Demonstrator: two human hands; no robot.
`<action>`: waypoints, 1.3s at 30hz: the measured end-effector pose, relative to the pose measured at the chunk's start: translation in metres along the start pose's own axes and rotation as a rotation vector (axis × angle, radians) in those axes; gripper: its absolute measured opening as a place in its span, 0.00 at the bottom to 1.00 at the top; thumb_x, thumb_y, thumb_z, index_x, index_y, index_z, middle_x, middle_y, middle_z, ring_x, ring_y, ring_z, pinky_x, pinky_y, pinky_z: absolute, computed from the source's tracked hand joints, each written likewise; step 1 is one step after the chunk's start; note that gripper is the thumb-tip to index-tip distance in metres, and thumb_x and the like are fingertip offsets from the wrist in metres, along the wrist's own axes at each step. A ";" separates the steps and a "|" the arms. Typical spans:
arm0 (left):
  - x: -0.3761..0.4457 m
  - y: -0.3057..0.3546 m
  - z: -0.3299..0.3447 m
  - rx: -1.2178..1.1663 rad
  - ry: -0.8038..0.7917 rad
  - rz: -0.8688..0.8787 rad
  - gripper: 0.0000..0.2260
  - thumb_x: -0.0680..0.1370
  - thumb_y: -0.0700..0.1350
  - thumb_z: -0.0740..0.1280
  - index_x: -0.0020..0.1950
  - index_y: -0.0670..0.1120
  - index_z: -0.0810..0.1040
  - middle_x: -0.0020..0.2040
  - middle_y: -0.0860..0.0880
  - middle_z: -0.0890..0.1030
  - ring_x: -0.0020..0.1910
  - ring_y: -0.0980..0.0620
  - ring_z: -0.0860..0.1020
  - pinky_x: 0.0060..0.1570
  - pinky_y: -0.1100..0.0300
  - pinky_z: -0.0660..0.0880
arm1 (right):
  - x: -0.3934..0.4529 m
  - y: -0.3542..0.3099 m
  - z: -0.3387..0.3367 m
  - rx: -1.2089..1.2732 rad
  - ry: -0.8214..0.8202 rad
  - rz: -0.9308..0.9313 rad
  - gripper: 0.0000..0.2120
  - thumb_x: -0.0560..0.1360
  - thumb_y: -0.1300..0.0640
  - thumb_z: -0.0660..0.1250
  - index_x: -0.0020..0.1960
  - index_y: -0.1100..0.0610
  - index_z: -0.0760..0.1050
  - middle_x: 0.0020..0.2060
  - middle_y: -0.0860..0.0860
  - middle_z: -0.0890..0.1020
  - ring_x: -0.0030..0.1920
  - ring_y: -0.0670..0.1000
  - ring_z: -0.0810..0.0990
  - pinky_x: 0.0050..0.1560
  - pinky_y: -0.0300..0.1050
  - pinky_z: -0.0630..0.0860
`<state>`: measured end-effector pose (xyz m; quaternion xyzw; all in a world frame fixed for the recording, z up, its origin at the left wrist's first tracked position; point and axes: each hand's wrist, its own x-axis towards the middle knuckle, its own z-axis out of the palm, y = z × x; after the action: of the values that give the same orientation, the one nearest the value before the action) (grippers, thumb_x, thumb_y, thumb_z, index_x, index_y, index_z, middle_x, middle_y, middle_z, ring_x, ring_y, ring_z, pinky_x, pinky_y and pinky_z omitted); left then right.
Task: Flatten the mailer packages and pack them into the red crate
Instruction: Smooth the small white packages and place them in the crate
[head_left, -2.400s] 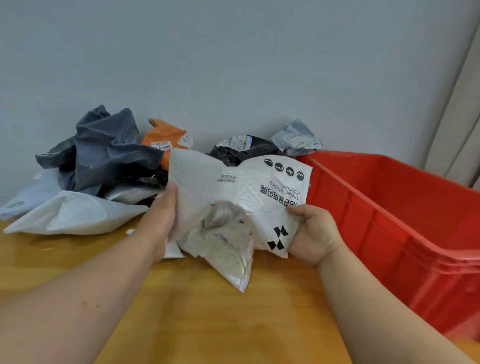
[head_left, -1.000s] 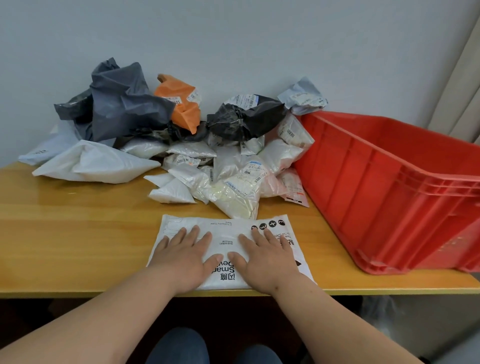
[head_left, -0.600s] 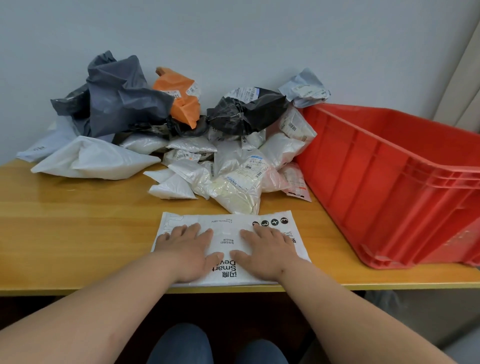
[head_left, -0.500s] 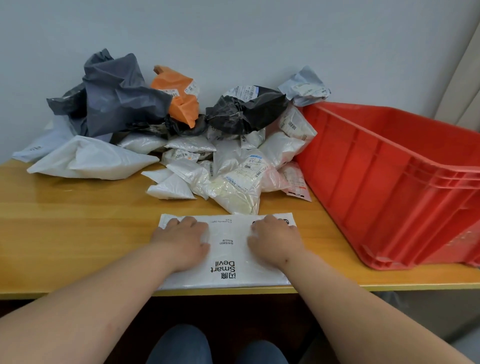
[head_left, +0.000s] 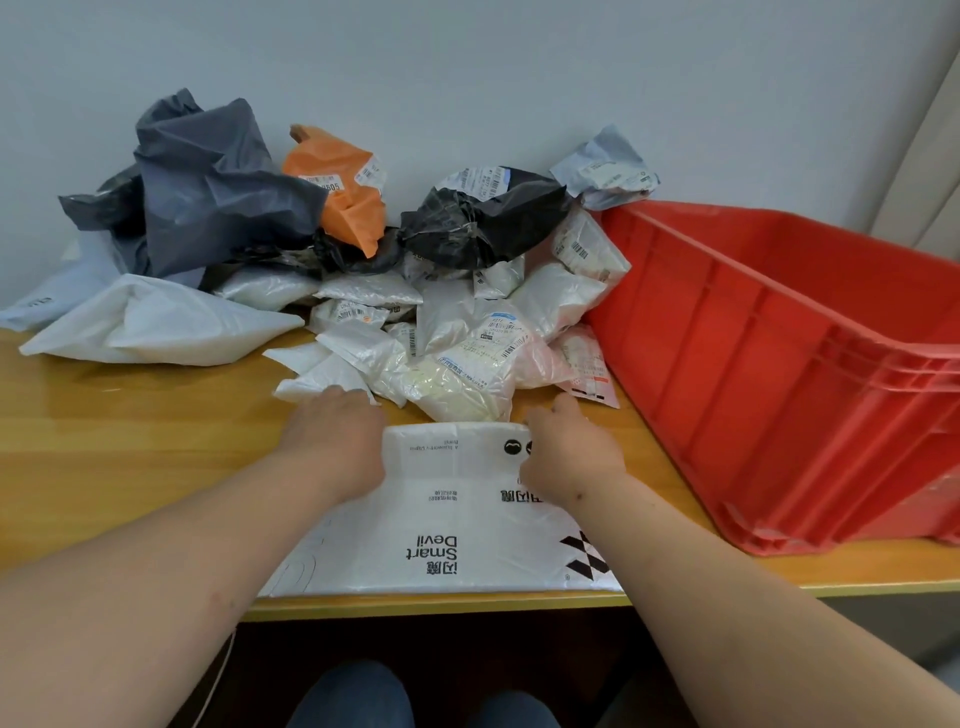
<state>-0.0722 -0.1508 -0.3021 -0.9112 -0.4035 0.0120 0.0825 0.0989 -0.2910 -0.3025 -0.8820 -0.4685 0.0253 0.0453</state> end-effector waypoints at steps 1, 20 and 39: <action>-0.003 -0.001 -0.007 0.016 0.085 -0.004 0.12 0.75 0.46 0.61 0.57 0.55 0.77 0.50 0.53 0.71 0.57 0.50 0.69 0.50 0.55 0.62 | -0.002 0.001 -0.004 -0.012 0.088 -0.007 0.08 0.74 0.60 0.62 0.53 0.54 0.67 0.59 0.54 0.69 0.40 0.55 0.69 0.45 0.47 0.65; -0.066 0.005 -0.030 -0.216 -0.588 0.021 0.43 0.67 0.73 0.68 0.73 0.50 0.64 0.71 0.51 0.70 0.64 0.49 0.72 0.62 0.55 0.71 | -0.068 -0.001 -0.028 -0.325 -0.376 -0.048 0.13 0.71 0.41 0.69 0.41 0.49 0.71 0.45 0.46 0.78 0.52 0.54 0.77 0.61 0.56 0.62; -0.037 0.012 0.028 -0.213 -0.240 0.041 0.36 0.77 0.70 0.49 0.80 0.55 0.46 0.80 0.52 0.45 0.79 0.47 0.45 0.76 0.47 0.48 | -0.033 -0.005 0.039 -0.004 0.011 -0.118 0.35 0.76 0.29 0.51 0.77 0.45 0.58 0.76 0.51 0.61 0.76 0.56 0.55 0.76 0.56 0.52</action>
<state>-0.0909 -0.1823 -0.3336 -0.9147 -0.3910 0.0794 -0.0637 0.0725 -0.3132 -0.3410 -0.8531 -0.5193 0.0166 0.0475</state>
